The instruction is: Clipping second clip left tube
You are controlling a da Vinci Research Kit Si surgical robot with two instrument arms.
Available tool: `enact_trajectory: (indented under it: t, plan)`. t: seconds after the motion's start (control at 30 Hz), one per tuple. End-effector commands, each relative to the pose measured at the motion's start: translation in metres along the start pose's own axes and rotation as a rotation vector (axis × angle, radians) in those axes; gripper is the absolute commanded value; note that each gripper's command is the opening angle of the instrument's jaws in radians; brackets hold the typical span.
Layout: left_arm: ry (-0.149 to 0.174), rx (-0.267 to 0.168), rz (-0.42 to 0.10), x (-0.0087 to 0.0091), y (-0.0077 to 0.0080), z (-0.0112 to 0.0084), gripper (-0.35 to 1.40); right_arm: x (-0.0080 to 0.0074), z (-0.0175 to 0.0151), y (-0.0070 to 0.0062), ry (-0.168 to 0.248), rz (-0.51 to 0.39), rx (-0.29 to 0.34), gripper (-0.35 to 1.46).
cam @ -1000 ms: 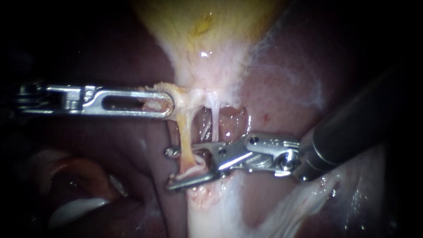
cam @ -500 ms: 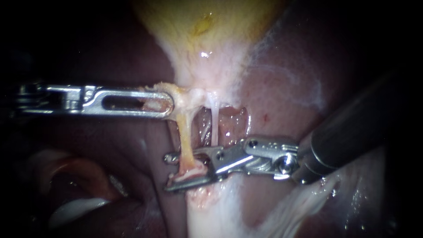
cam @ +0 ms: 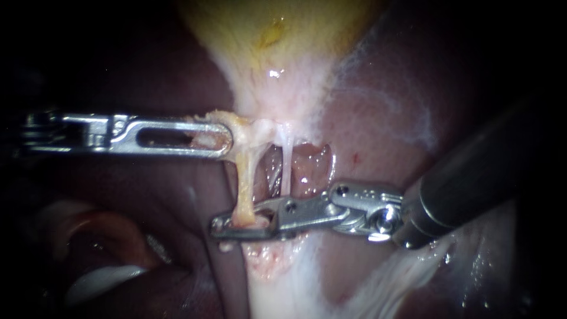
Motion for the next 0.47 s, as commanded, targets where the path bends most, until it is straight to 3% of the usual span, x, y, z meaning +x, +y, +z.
enact_trajectory:
  t: [0.03, 0.47]
  plan:
    - [0.000, 0.000, 0.000, 0.0000, 0.0001, 0.0000, -0.35, 0.0000, -0.0001, -0.0001, -0.013, 0.000, -0.002, -0.35]
    - [0.001, 0.001, 0.000, 0.0000, 0.0001, -0.0001, -0.35, 0.0000, -0.0003, -0.0001, -0.024, 0.001, -0.004, -0.35]
